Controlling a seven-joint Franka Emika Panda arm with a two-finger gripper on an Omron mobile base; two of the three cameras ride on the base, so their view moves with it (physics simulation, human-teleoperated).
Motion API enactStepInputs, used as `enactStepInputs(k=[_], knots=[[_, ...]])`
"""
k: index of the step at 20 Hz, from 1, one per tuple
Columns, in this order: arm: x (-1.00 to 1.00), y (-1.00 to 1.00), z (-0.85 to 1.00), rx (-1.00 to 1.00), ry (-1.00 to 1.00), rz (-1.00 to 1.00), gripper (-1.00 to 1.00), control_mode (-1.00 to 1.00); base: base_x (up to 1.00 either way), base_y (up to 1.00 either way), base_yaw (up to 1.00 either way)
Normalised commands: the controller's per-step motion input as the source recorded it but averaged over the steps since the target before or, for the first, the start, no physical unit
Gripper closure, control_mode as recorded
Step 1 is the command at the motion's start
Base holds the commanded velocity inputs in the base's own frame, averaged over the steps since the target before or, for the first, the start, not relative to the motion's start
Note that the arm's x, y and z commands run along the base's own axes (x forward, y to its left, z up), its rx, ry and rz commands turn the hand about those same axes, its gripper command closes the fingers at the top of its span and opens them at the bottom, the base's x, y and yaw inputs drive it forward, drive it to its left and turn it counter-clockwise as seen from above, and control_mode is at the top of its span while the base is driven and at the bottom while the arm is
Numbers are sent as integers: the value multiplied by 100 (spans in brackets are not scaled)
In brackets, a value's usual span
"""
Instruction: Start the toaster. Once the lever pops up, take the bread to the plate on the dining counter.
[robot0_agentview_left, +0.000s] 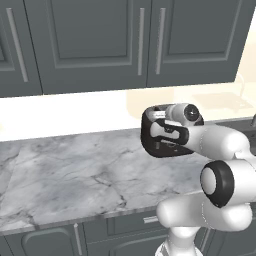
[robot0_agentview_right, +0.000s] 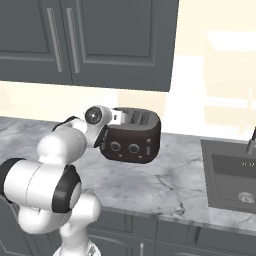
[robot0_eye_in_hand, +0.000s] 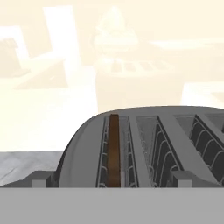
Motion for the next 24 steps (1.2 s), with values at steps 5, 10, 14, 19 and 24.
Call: enactStepInputs(k=[5,10,14,19,24], knots=[[13,-1,0,0,1,0,-100,-100,0,0,0],[6,0,-4,0,0,0,-100,-100,0,0,0],[3,0,-12,0,0,0,-100,-100,0,0,0],[1,0,-13,0,1,0,-100,-100,0,0,0],[0,0,-11,0,1,0,-100,-100,0,0,0]])
